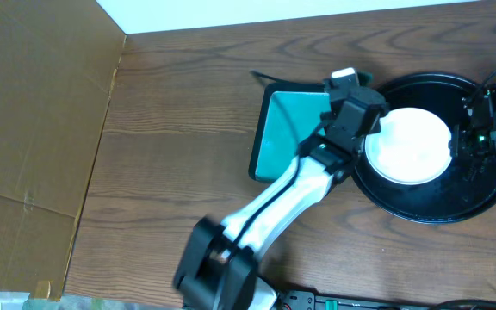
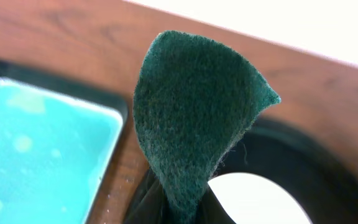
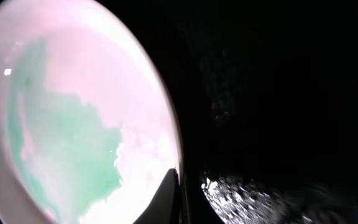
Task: Clean dirty plates on tray and stack at the side
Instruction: 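Scrub the mint plate with the sponge in the left gripper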
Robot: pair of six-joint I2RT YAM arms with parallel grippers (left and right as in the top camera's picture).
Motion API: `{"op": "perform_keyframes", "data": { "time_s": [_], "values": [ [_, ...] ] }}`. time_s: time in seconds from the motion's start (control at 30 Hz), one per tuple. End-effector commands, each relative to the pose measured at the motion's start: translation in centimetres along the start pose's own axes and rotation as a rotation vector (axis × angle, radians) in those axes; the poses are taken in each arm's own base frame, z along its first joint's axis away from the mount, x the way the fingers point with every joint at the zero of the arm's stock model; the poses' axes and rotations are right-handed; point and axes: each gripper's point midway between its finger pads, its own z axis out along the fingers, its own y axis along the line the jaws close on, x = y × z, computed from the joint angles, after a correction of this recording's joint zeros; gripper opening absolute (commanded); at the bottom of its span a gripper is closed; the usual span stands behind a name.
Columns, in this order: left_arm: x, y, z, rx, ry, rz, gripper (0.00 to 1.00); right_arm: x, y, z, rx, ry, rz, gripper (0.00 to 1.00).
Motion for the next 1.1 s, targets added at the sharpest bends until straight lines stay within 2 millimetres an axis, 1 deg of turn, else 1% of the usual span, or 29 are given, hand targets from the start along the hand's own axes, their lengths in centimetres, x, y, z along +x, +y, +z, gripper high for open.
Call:
{"op": "perform_keyframes", "data": {
  "time_s": [0.0, 0.07, 0.2, 0.23, 0.27, 0.3, 0.33, 0.37, 0.43, 0.47, 0.53, 0.6, 0.63, 0.67, 0.77, 0.83, 0.9, 1.0, 1.03, 1.07],
  "values": [
    [-1.6, 1.7, -1.2, -0.043, -0.031, -0.002, 0.07, -2.6, 2.4, -3.6, 0.016, -0.130, -0.152, 0.01],
    [-1.7, 3.0, -1.2, -0.076, -0.019, -0.007, 0.07, -3.2, 2.9, -5.0, 0.072, -0.180, -0.203, 0.01],
    [-1.2, 7.0, -0.7, -0.182, 0.040, -0.040, 0.08, -4.5, 3.5, -8.2, 0.224, -0.296, -0.275, 0.01],
    [-0.9, 7.7, -0.6, -0.188, 0.065, -0.048, 0.07, -4.7, 3.8, -8.7, 0.246, -0.315, -0.284, 0.01],
    [-0.5, 7.7, -0.4, -0.165, 0.099, -0.057, 0.08, -4.7, 4.1, -9.1, 0.266, -0.332, -0.295, 0.01],
    [-0.1, 7.3, -0.3, -0.129, 0.128, -0.067, 0.07, -4.8, 4.1, -9.2, 0.277, -0.336, -0.299, 0.06],
    [0.4, 6.4, -0.3, -0.069, 0.168, -0.080, 0.08, -4.7, 4.3, -9.1, 0.276, -0.335, -0.303, 0.14],
    [0.9, 5.4, -0.3, -0.009, 0.200, -0.088, 0.07, -4.5, 4.3, -8.8, 0.274, -0.328, -0.291, 0.20],
    [1.7, 2.9, -0.5, 0.118, 0.255, -0.098, 0.07, -4.0, 3.6, -8.0, 0.278, -0.300, -0.233, 0.29],
    [1.9, 1.8, -0.6, 0.166, 0.269, -0.097, 0.07, -3.7, 3.2, -7.5, 0.283, -0.282, -0.206, 0.31],
    [2.6, -0.3, -0.8, 0.234, 0.283, -0.085, 0.08, -2.8, 2.3, -6.0, 0.294, -0.230, -0.152, 0.31],
    [3.1, -1.7, -0.7, 0.264, 0.279, -0.065, 0.07, -1.9, 1.6, -4.4, 0.301, -0.177, -0.114, 0.30],
    [3.3, -2.6, -0.6, 0.284, 0.274, -0.056, 0.07, -1.3, 1.4, -3.4, 0.290, -0.145, -0.107, 0.30],
    [3.7, -3.8, -0.3, 0.315, 0.264, -0.044, 0.07, -0.4, 1.4, -1.9, 0.263, -0.094, -0.102, 0.30],
    [4.2, -6.0, 0.5, 0.369, 0.237, -0.031, 0.08, 0.7, 0.8, -0.2, 0.264, -0.039, -0.080, 0.31],
    [4.6, -7.1, 1.5, 0.392, 0.224, -0.042, 0.07, 1.1, 0.4, 0.6, 0.272, -0.019, -0.076, 0.31],
    [5.2, -7.6, 2.7, 0.402, 0.218, -0.064, 0.07, 1.2, 0.2, 1.2, 0.273, -0.014, -0.075, 0.32],
    [6.4, -7.8, 4.8, 0.403, 0.218, -0.073, 0.08, 1.2, 0.1, 1.7, 0.271, -0.014, -0.071, 0.32],
    [7.2, -7.7, 5.8, 0.399, 0.223, -0.072, 0.07, 1.2, -0.1, 1.9, 0.275, -0.013, -0.068, 0.30],
    [7.8, -7.6, 6.4, 0.395, 0.228, -0.071, 0.07, 1.1, -0.1, 2.0, 0.274, -0.015, -0.068, 0.27]
  ]
}}
